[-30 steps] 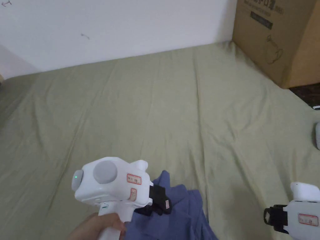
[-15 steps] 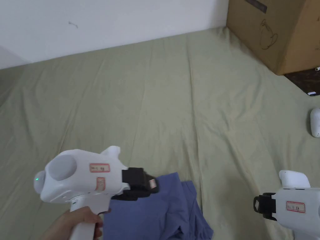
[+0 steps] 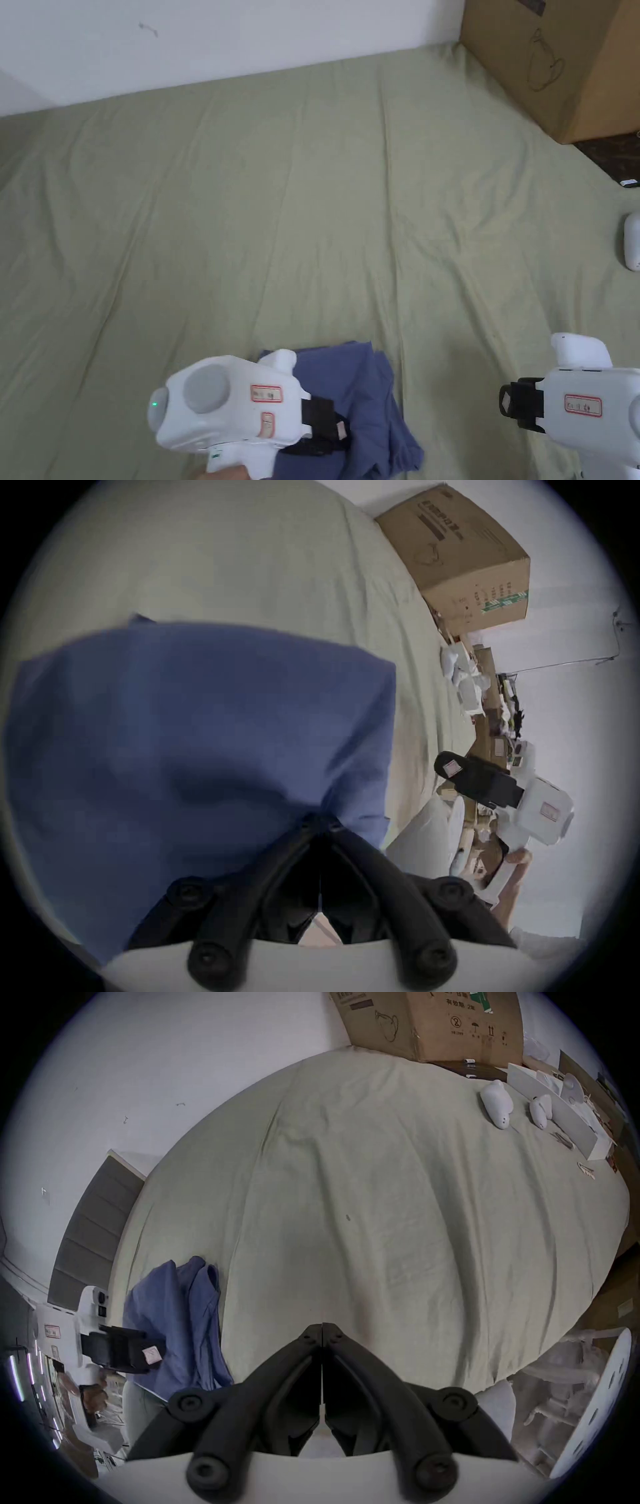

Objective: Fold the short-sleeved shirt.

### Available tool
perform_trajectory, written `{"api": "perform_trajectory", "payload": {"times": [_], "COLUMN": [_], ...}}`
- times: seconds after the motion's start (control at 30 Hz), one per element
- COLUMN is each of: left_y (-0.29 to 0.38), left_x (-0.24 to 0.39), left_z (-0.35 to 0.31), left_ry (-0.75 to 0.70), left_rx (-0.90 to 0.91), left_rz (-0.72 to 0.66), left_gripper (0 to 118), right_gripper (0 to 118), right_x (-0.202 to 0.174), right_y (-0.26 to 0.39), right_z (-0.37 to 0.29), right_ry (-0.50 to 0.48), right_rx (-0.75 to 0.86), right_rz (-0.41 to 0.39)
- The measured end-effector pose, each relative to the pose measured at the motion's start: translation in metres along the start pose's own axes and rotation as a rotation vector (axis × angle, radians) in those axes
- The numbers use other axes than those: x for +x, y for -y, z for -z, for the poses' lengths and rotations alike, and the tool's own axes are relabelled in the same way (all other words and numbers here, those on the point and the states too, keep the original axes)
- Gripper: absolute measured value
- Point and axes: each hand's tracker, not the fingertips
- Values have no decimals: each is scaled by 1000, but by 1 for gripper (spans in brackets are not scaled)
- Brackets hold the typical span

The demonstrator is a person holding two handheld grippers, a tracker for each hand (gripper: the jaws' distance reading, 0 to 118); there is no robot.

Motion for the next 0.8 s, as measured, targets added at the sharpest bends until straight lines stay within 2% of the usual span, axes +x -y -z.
{"api": "perform_trajectory", "payload": {"times": [0.13, 0.3, 0.4, 0.53, 0.7, 0.8], "left_y": [0, -2, 2, 1, 2, 3], "left_x": [17, 25, 41, 48, 56, 44], "left_z": [11, 12, 15, 25, 29, 4], "left_ry": [-16, -3, -22, -31, 24, 72], "left_rx": [-18, -13, -17, -32, -38, -20], "left_rz": [69, 41, 148, 133, 168, 154], "left_gripper": [0, 0, 0, 0, 0, 0], "right_gripper": [0, 0, 0, 0, 0, 0], "right_x": [5, 8, 7, 4, -6, -14], "right_y": [-1, -3, -3, -4, -6, -9], "right_z": [-1, 2, 2, 1, -9, -18], "right_ry": [-5, 9, 2, 11, 19, 14], "right_rx": [1, -4, -4, -5, 3, 16], "right_rz": [15, 16, 18, 6, -18, -45]}}
